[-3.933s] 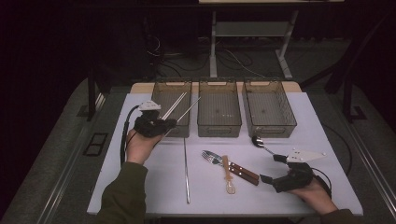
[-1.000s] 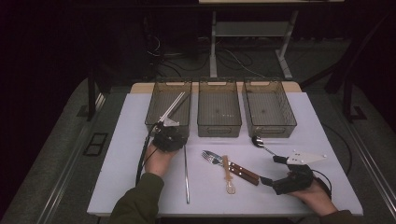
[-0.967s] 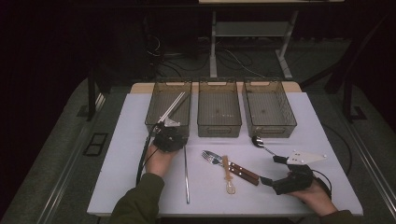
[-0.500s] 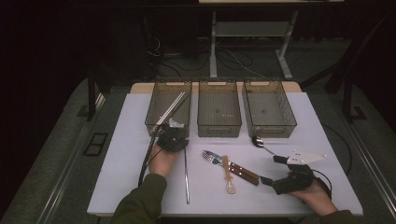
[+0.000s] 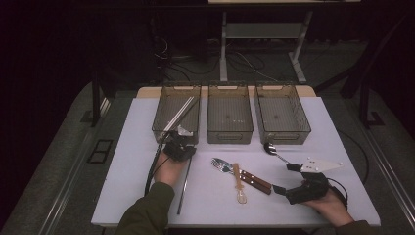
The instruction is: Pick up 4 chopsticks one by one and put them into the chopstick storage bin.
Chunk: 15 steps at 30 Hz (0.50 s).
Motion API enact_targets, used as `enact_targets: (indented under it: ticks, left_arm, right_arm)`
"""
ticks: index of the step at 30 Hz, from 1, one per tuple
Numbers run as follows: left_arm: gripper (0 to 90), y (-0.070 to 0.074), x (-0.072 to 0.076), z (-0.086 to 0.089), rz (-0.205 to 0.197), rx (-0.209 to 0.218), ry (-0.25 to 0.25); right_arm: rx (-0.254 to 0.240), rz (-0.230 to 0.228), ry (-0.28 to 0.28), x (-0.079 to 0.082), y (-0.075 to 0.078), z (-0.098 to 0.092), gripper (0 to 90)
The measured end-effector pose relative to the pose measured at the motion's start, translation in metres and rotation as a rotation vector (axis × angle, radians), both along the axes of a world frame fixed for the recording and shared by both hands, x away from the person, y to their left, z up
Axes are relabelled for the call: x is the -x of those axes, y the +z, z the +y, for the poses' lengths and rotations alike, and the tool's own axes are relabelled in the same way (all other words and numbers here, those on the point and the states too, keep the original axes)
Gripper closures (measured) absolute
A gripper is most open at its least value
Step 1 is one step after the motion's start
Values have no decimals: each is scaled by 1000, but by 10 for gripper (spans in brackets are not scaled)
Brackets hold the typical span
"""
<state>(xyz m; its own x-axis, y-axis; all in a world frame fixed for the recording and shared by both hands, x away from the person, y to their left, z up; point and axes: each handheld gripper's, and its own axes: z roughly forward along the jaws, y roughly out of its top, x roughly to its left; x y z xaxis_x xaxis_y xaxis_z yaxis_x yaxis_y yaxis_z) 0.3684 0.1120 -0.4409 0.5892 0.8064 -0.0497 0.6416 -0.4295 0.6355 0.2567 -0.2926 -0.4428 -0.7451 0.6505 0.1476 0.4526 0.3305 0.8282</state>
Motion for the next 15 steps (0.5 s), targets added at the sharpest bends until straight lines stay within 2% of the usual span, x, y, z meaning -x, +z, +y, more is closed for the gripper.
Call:
enact_targets:
  ticks: [15]
  left_arm:
    - [859, 1, -1, 6, 20, 12, -37]
  right_arm:
    - [1, 0, 2, 0, 0, 0, 25]
